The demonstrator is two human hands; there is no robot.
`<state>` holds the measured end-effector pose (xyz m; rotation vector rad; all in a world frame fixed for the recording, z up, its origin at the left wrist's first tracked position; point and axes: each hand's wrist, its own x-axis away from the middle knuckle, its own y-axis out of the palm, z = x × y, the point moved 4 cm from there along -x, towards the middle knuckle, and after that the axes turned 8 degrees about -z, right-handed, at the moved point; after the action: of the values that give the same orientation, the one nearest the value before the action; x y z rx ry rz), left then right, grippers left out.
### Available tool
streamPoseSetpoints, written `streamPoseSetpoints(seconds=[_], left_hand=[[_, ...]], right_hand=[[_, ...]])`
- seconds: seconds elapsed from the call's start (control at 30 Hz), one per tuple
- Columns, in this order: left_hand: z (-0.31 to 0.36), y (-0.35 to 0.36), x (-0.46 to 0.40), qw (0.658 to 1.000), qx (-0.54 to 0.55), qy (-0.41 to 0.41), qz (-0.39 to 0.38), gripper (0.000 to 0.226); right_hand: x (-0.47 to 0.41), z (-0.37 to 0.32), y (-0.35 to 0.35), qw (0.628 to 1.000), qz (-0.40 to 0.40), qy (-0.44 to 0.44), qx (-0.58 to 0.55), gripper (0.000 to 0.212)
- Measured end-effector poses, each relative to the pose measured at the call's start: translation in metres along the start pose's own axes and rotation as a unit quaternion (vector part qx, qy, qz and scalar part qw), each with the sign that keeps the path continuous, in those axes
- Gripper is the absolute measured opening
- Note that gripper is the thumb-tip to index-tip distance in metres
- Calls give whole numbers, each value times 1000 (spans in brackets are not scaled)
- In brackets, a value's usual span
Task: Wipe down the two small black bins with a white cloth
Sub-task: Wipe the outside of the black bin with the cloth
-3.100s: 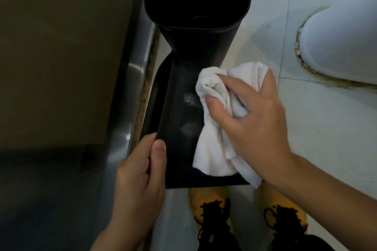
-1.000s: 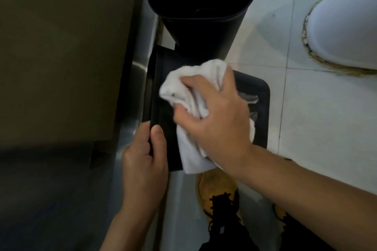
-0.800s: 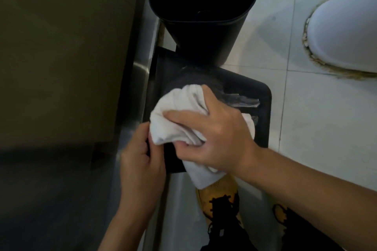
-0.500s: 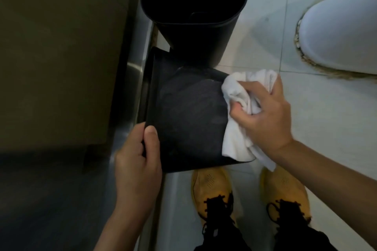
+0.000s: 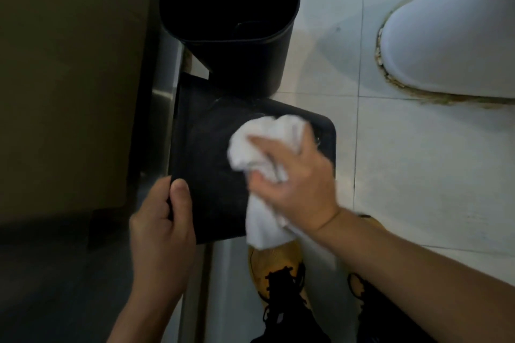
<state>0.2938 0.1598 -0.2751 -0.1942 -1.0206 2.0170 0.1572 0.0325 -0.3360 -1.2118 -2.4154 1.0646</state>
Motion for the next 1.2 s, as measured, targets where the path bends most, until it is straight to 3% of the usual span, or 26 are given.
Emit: streamPoseSetpoints(seconds=[0.13,0.23,0.33,0.43,0.5,0.57,0.63,0.8,0.93,1.03,1.2], left_hand=[[4,0,2,1000,22,-1,-9,40],[4,2,2,1000,14,-11,-7,43],[2,3,1,1000,7,-19,-11,45],[-2,2,2,1000,-24,-13,-4,44],[-4,2,3,1000,-18,-19,0,42],[-2,1,1,1000,-16,-13,-3,41],[0,1,1,1000,-11,-13,-4,41],[7,1,3,999,25,-20,-8,40],[6,4,2,1000,17,-24,-5,40],[1,4,0,999,6,-32,-1,43],[-7,4,3,999,2,-40,11,28]], right_hand=[[-4,73,-29,976,59,210,18,39],[-5,85,-35,964,72,253,26,33],[-7,36,-20,982,58,176,43,43],[-10,-18,-2,998,36,37,20,42],[-14,-30,3,997,29,-66,8,38],[-18,-20,4,993,33,-114,26,37],[-24,1,0,994,38,-91,41,38],[-27,60,-22,992,55,70,88,34],[-20,54,-24,986,73,126,81,35],[-2,8,-8,995,61,64,46,43],[15,-47,15,992,20,-128,-3,42]])
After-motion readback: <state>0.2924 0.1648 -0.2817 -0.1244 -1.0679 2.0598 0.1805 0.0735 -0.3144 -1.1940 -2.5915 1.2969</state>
